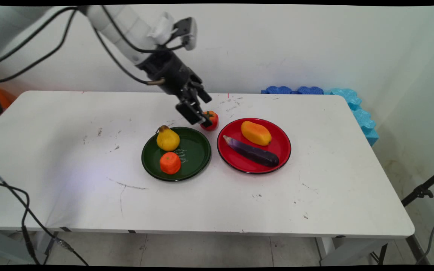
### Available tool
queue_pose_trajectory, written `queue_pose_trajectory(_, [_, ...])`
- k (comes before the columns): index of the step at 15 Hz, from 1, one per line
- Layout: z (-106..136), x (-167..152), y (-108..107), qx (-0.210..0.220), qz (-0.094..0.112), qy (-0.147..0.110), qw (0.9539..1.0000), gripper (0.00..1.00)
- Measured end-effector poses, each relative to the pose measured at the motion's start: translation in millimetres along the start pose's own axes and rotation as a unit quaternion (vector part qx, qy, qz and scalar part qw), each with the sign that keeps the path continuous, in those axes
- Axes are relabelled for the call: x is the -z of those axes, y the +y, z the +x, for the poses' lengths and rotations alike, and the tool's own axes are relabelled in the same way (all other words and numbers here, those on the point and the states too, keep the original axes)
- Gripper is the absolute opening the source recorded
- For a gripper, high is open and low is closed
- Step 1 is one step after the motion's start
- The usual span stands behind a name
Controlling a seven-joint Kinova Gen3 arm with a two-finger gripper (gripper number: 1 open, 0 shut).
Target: Pick up the eggplant from the red plate
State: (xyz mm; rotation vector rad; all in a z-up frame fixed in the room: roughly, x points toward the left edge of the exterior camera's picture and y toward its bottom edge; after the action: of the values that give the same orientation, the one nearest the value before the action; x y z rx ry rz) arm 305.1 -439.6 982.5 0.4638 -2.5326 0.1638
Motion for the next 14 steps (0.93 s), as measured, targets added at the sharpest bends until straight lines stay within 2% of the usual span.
queue_pose_trajectory(7, [26.2, -57.2, -27.3, -0.049, -0.016, -0.034, 0.9981, 1.0])
queue_pose_trajectory(14, [38.4, -122.7, -44.7, -0.112, -0.049, -0.062, 0.9906, 1.0])
